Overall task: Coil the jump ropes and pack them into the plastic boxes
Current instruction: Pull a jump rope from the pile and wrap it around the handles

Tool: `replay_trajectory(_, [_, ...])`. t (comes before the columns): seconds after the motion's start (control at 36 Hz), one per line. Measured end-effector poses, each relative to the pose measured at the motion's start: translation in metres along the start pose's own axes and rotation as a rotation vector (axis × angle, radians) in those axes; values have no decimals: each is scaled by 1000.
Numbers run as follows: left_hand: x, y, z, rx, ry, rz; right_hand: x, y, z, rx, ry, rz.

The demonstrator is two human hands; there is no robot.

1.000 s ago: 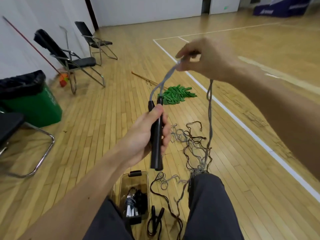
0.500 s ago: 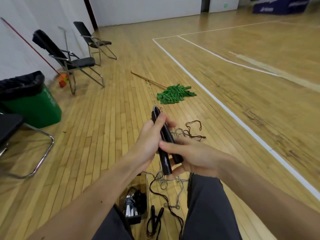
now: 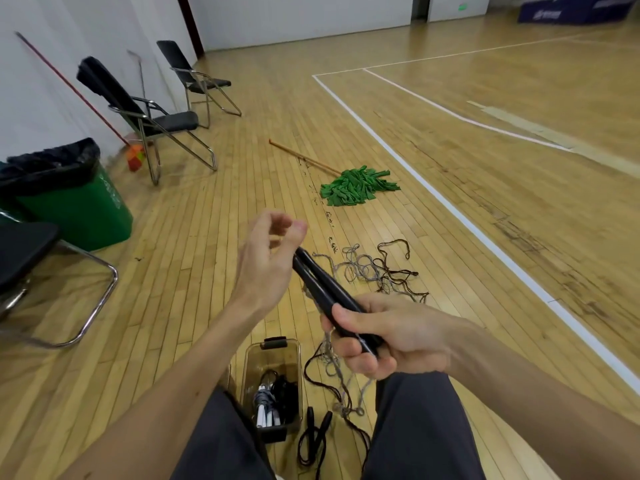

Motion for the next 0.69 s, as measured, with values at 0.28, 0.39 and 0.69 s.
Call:
replay_trajectory(0.28, [8, -27, -18, 351, 167, 193, -4, 3, -3, 26, -59, -44])
replay_trajectory(0.39, [5, -32, -26, 294, 102, 215, -5, 8, -6, 76, -47, -132])
replay_trajectory(0.69, [16, -45, -27, 669, 298, 387, 4, 2, 13, 329, 114, -217])
Point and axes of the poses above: each hand's wrist, its own x-axis away from the middle knuckle, its own y-axis out of the back of the hand, z = x × y, the point moved 5 cm from there along -x, towards the middle knuckle, and after that the axes turned 5 degrees about -z, right-handed, at the moved point
